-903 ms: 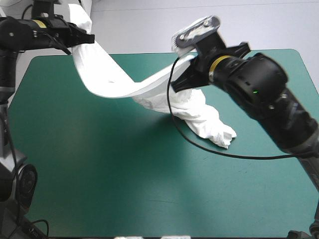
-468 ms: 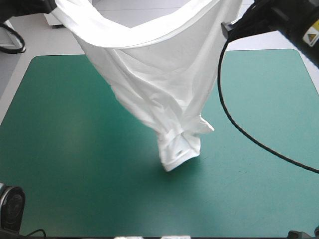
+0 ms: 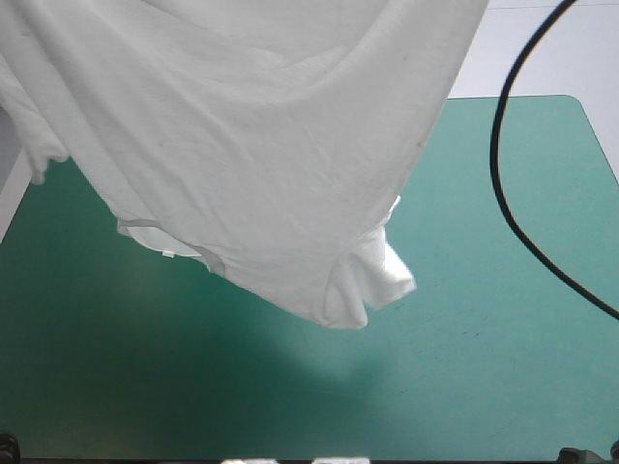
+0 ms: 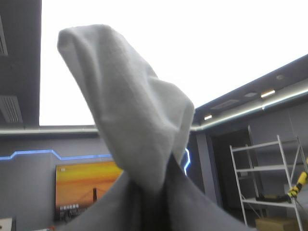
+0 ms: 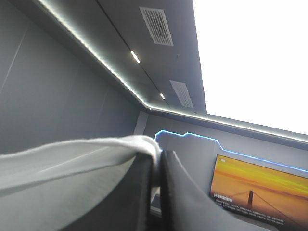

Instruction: Fold the cloth

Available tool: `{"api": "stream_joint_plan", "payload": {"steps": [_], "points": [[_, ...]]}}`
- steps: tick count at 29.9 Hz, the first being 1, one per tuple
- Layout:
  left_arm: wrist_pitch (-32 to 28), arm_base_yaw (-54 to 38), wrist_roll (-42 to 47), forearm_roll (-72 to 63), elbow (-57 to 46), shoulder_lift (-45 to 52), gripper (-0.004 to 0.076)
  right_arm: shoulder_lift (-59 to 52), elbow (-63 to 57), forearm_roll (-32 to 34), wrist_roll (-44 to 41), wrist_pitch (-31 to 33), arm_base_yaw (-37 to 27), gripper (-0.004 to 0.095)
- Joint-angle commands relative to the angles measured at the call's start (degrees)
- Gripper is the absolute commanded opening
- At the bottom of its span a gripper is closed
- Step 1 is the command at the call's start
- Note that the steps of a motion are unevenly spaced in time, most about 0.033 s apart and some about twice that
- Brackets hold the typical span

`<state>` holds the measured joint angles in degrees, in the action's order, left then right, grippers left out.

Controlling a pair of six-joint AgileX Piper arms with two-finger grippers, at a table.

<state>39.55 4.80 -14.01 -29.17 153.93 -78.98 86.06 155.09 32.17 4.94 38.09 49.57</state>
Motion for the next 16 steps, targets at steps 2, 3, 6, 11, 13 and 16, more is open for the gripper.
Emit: {"api": "stream_joint_plan", "payload": {"steps": [2, 3, 6, 11, 13, 16], "points": [[-4.9, -0.1, -0.9, -1.1, 0.7, 1.2, -0.0009, -1.4, 1.5, -0.5, 0.5, -4.8, 0.0, -0.0016], [-4.3, -0.1, -0.9, -1.1, 0.7, 0.9, -0.0009, -1.4, 1.5, -0.5, 0.5, -4.6, 0.0, -0.0016], [-1.6, -0.1, -0.8, -0.8, 0.7, -0.7, -0.0009, -0.7, 1.5, -0.5, 0.5, -2.2, 0.0, -0.0017], [2.1, -0.1, -0.5, -0.8, 0.7, -5.6, -0.0009, 2.9, 0.9, 6.6, -2.6, 6.8, 0.0, -0.0017], [3.1, -0.1, -0.1, -0.8, 0.7, -8.7, -0.0009, 5.4, 0.9, 11.9, -4.9, 9.9, -0.2, -0.0017], [2.1, -0.1, 0.0, -0.8, 0.7, -13.9, -0.0009, 9.6, 0.9, 17.4, -9.9, 8.8, -3.9, -0.0017]]}}
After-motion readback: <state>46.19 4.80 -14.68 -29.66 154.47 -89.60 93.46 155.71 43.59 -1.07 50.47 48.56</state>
